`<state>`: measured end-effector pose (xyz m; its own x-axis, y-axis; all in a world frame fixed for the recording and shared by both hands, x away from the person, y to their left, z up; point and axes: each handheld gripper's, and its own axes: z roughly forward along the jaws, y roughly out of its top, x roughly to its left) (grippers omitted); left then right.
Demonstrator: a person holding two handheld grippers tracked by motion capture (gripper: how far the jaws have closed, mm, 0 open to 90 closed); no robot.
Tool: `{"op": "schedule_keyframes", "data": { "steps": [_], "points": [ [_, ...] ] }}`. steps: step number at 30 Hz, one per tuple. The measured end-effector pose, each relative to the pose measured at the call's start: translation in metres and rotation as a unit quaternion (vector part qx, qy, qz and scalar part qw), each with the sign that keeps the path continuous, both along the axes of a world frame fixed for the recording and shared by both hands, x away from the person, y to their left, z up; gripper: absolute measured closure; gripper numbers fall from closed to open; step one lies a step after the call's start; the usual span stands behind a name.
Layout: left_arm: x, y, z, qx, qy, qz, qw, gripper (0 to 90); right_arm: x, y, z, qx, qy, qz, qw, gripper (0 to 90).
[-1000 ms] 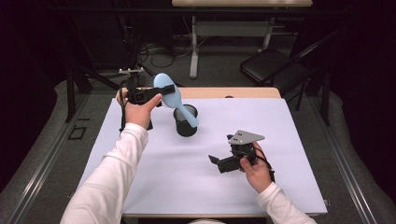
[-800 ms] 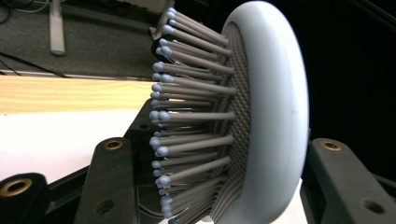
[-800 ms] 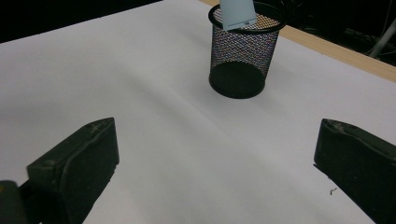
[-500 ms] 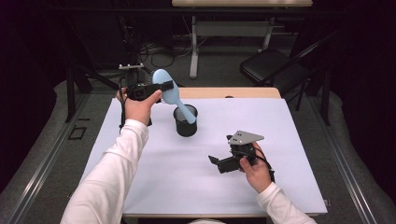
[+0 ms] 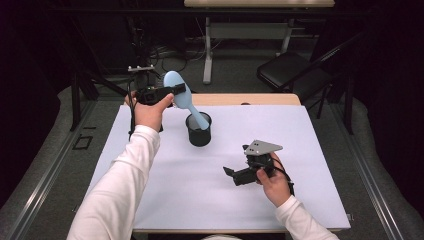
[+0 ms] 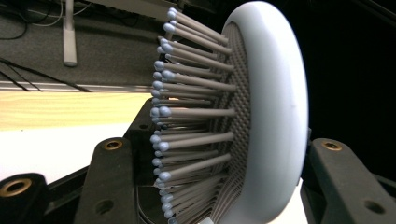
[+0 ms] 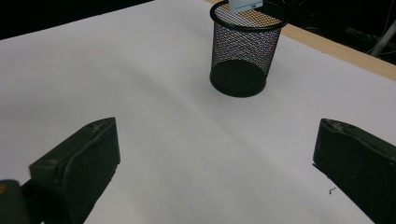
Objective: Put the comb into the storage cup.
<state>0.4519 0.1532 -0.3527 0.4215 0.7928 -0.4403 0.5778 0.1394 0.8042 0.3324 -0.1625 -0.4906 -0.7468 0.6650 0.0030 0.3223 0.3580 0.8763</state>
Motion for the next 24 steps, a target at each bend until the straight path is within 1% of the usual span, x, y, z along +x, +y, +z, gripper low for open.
{"op": "schedule_keyframes", "data": {
  "steps": [15, 24],
  "points": [
    [0.0034, 0.0007, 0.0011, 0.01, -0.007, 0.011, 0.9999, 47.6, 0.0, 0.0008, -0.0007, -0.002, -0.001, 0.001, 1.0, 0.3],
    [0.004, 0.0011, 0.0017, 0.031, -0.018, 0.02, 0.9992, 47.6, 0.0002, 0.0013, -0.0019, -0.005, 0.001, 0.003, 1.0, 0.6]
  ]
}}
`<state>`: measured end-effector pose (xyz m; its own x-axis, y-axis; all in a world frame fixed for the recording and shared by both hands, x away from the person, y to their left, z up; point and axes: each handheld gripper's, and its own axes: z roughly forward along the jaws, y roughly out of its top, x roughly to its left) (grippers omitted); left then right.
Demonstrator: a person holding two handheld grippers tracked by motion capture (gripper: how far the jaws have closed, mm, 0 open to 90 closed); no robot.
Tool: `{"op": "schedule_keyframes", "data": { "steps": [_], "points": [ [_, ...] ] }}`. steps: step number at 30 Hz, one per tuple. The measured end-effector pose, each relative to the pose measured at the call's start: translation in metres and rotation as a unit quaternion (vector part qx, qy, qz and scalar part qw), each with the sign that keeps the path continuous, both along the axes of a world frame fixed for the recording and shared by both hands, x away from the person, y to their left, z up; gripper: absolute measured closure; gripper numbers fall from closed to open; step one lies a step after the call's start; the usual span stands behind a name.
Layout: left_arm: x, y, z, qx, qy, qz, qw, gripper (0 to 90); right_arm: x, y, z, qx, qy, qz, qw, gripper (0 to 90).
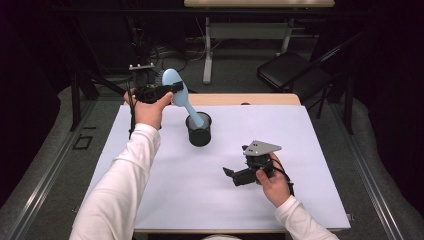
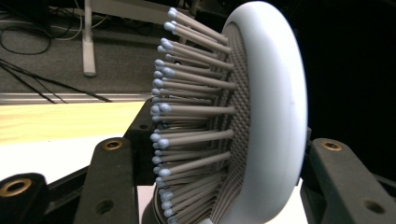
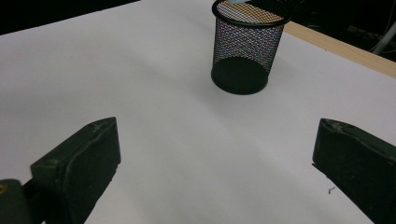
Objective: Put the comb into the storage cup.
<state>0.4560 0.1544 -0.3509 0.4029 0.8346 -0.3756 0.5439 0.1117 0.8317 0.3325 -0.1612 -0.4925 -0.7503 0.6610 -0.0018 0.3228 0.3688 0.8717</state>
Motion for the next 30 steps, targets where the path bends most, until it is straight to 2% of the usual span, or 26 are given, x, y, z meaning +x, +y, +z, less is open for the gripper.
{"op": "schedule_keyframes", "data": {
  "steps": [13, 21, 30],
  "points": [
    [0.002, -0.003, 0.0, 0.027, -0.014, 0.007, 0.9995, 47.6, 0.0, 0.0, 0.0, -0.001, 0.001, 0.001, 1.0, 0.8],
    [0.002, -0.01, -0.002, 0.054, -0.023, 0.002, 0.9983, 47.7, 0.0, 0.0, -0.001, -0.002, 0.0, 0.0, 1.0, 0.8],
    [0.004, -0.016, -0.004, 0.061, -0.021, -0.002, 0.9979, 47.7, 0.0, 0.001, -0.002, -0.005, 0.0, 0.001, 1.0, 0.9]
  ]
}}
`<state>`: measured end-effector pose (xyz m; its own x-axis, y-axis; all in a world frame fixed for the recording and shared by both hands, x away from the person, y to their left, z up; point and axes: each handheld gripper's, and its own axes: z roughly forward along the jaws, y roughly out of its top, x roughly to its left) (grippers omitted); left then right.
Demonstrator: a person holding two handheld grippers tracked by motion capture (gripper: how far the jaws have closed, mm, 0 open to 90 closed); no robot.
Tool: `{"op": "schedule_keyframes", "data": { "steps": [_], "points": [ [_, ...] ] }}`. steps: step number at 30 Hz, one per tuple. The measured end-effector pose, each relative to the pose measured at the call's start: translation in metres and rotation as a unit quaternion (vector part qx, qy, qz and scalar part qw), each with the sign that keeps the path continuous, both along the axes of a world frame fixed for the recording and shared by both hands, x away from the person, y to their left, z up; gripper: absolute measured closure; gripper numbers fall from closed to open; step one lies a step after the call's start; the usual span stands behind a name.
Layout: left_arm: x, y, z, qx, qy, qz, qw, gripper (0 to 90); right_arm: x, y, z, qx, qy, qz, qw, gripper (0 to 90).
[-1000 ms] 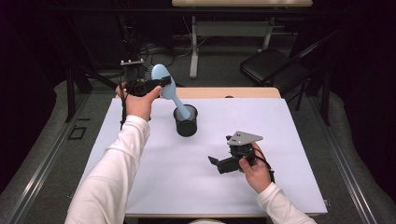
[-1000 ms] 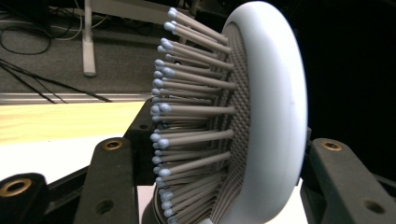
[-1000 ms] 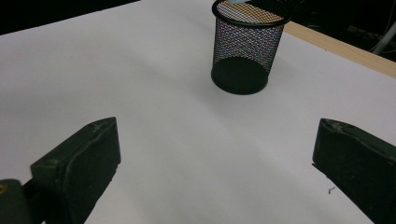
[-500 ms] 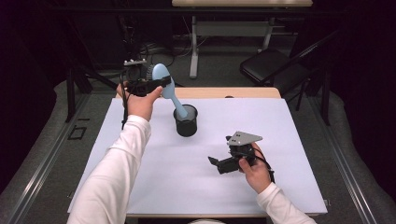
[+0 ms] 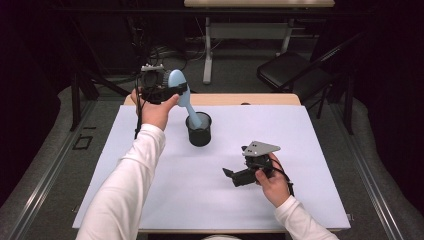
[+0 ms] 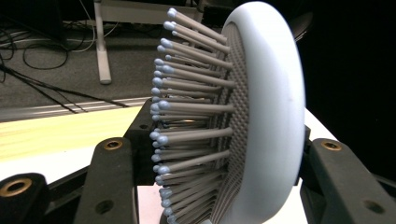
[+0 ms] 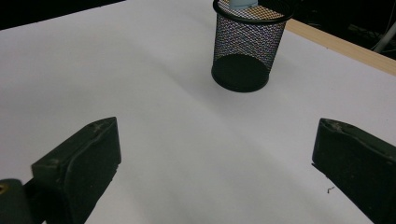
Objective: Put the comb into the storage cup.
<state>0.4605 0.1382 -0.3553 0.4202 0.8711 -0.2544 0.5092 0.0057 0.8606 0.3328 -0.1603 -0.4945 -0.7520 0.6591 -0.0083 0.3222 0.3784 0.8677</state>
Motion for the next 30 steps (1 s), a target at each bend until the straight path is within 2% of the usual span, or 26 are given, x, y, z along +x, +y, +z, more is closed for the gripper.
{"op": "schedule_keyframes", "data": {
  "steps": [16, 27, 30],
  "points": [
    [0.006, -0.008, -0.007, 0.021, 0.0, -0.001, 0.9998, 47.7, 0.0, 0.0, -0.001, -0.002, 0.002, 0.0, 1.0, 1.0],
    [0.01, -0.015, -0.014, 0.029, 0.004, -0.007, 0.9996, 47.6, 0.001, 0.0, -0.001, -0.003, 0.003, -0.001, 1.0, 1.1],
    [0.012, -0.016, -0.016, 0.025, 0.01, -0.007, 0.9996, 47.7, 0.001, 0.0, -0.001, -0.003, 0.003, -0.001, 1.0, 1.3]
  ]
}}
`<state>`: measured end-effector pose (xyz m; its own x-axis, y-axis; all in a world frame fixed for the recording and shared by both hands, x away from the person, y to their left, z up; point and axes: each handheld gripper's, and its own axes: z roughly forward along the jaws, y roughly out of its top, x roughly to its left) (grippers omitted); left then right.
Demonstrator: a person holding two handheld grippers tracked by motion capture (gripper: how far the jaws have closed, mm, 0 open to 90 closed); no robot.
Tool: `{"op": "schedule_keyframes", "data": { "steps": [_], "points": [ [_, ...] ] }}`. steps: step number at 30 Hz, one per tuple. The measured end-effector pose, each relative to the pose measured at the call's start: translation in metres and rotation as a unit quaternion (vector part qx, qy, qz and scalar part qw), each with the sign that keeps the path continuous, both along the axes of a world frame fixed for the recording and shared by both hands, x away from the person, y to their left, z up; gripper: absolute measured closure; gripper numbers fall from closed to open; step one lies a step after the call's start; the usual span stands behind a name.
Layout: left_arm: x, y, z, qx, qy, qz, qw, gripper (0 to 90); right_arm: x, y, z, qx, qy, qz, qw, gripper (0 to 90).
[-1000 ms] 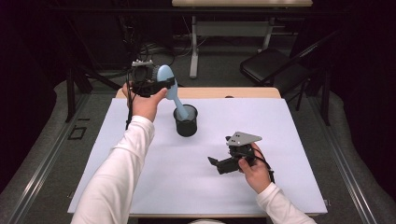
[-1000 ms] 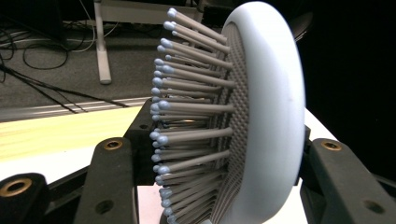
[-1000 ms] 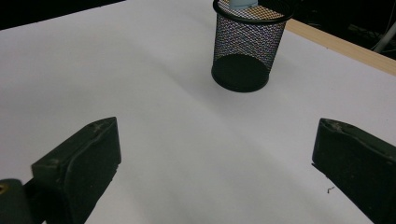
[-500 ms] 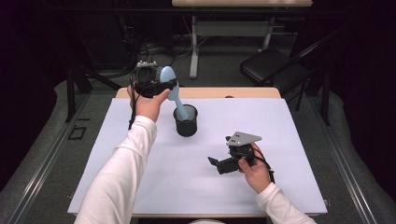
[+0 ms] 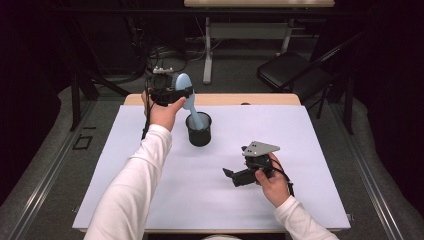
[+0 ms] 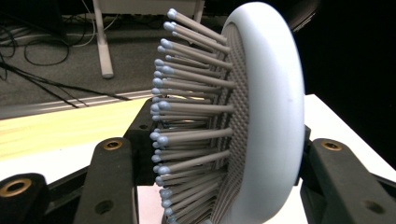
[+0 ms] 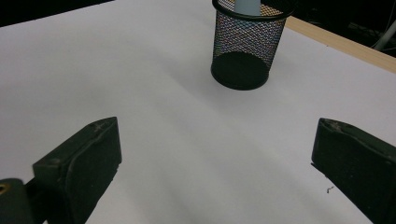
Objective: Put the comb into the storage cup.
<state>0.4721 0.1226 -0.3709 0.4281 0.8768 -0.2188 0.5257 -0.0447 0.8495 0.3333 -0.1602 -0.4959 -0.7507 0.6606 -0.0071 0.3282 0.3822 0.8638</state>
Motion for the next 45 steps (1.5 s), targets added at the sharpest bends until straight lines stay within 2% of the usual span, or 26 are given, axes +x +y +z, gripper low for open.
{"op": "schedule_keyframes", "data": {
  "steps": [17, 32, 45],
  "points": [
    [0.004, -0.004, -0.007, 0.007, -0.002, -0.002, 1.0, 47.7, 0.0, 0.0, 0.0, -0.001, 0.0, 0.0, 1.0, 2.2],
    [0.005, -0.009, -0.014, 0.03, -0.013, -0.012, 0.9994, 47.7, 0.001, 0.0, -0.001, -0.003, 0.0, -0.001, 1.0, 3.3],
    [0.007, -0.012, -0.021, 0.053, -0.019, -0.01, 0.9984, 47.7, 0.001, 0.0, -0.002, -0.004, 0.001, -0.001, 1.0, 3.7]
  ]
}}
